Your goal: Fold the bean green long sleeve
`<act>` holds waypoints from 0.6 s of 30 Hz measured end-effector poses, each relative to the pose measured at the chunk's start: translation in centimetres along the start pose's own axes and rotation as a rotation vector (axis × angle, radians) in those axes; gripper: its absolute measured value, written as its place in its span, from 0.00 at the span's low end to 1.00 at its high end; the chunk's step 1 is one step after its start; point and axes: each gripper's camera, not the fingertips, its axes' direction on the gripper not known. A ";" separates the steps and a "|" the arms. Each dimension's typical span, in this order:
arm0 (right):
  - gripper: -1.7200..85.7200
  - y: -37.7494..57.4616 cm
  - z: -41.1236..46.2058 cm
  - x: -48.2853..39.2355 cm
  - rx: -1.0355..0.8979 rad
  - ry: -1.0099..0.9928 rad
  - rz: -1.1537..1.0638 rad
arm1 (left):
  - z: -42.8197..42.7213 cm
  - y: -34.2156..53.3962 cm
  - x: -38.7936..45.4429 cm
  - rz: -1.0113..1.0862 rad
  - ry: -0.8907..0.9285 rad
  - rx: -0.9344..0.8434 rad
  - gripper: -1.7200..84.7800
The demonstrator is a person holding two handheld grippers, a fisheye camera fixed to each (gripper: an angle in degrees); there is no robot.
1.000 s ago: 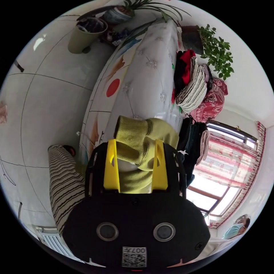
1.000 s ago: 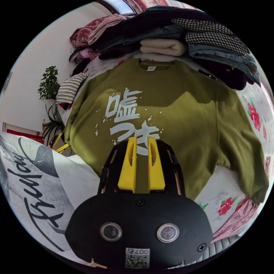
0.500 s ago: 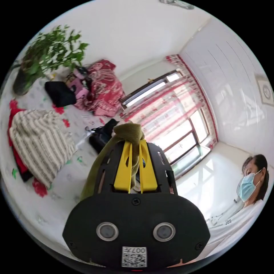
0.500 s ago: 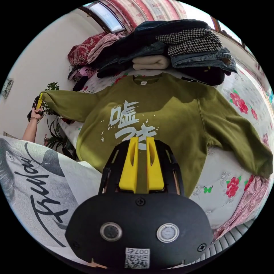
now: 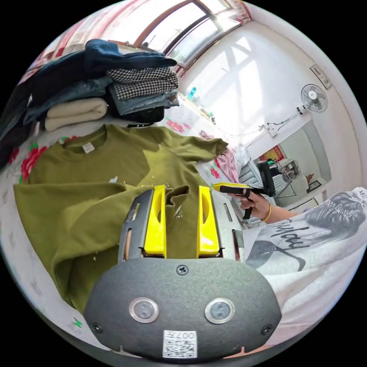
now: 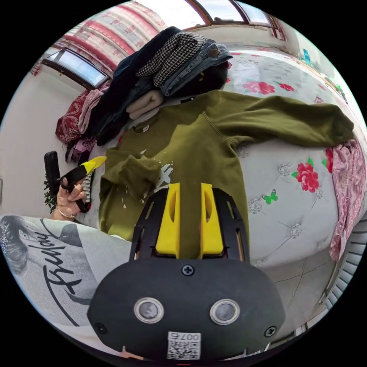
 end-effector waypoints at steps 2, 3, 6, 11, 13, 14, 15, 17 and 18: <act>0.12 -0.8 0.8 -0.2 -0.024 -0.015 -0.003 | -0.8 3.6 -1.5 -0.082 -0.044 0.014 0.14; 0.12 -1.1 1.1 -0.5 -0.033 -0.019 -0.010 | -1.3 4.4 -2.1 -0.107 -0.076 0.016 0.14; 0.13 -3.6 3.7 -2.6 -0.089 -0.056 -0.071 | -4.5 7.8 -5.0 -0.242 -0.251 0.037 0.13; 0.13 -6.1 11.1 -7.4 -0.340 0.013 -0.244 | -7.7 11.0 -8.5 -0.394 -0.438 0.096 0.13; 0.11 -6.3 12.2 -9.2 -0.388 0.114 -0.353 | -6.6 11.7 -10.0 -0.449 -0.441 0.047 0.13; 0.09 -6.8 12.1 -10.5 -0.418 0.142 -0.461 | -5.5 12.3 -10.8 -0.483 -0.442 0.007 0.13; 0.08 -7.2 11.9 -11.0 -0.438 0.166 -0.506 | -5.0 12.6 -11.2 -0.500 -0.442 -0.014 0.13; 0.05 -9.7 7.9 -12.0 -0.331 0.239 -0.625 | -3.1 13.6 -11.6 -0.532 -0.460 -0.072 0.13; 0.04 -10.7 6.5 -11.9 -0.297 0.242 -0.633 | -2.8 13.8 -11.6 -0.537 -0.471 -0.081 0.13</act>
